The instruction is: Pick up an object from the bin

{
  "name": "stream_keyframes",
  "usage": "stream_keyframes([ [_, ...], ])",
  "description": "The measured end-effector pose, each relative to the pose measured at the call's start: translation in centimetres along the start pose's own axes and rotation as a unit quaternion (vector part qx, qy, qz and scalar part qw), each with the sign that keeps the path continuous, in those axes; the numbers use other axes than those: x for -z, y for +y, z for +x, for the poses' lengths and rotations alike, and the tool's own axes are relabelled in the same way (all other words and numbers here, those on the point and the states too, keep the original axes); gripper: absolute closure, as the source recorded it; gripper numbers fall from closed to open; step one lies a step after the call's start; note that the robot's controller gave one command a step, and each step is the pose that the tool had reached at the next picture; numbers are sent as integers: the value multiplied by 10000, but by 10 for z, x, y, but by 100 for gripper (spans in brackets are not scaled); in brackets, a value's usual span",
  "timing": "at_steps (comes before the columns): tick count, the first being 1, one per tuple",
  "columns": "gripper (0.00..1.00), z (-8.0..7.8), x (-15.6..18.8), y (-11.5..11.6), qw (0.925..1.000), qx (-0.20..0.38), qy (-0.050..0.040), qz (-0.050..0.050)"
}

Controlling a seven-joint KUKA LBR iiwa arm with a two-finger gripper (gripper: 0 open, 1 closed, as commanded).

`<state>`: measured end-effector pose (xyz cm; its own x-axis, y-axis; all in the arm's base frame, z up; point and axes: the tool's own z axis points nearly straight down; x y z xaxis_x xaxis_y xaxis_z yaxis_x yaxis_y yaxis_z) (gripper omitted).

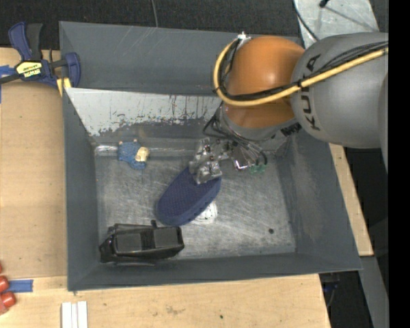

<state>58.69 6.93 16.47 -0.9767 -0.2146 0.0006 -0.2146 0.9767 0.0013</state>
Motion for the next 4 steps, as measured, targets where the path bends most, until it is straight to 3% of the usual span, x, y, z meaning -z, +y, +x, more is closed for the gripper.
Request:
stream_keyframes([
  [1,0,-1,1,-1,10000,8,-14,7],
  [2,0,-27,-67,-15,9995,304,-97,7],
  [3,100,-27,-71,-15,9995,305,-99,14],
  [4,100,10,63,8,9729,2313,-52,19],
])
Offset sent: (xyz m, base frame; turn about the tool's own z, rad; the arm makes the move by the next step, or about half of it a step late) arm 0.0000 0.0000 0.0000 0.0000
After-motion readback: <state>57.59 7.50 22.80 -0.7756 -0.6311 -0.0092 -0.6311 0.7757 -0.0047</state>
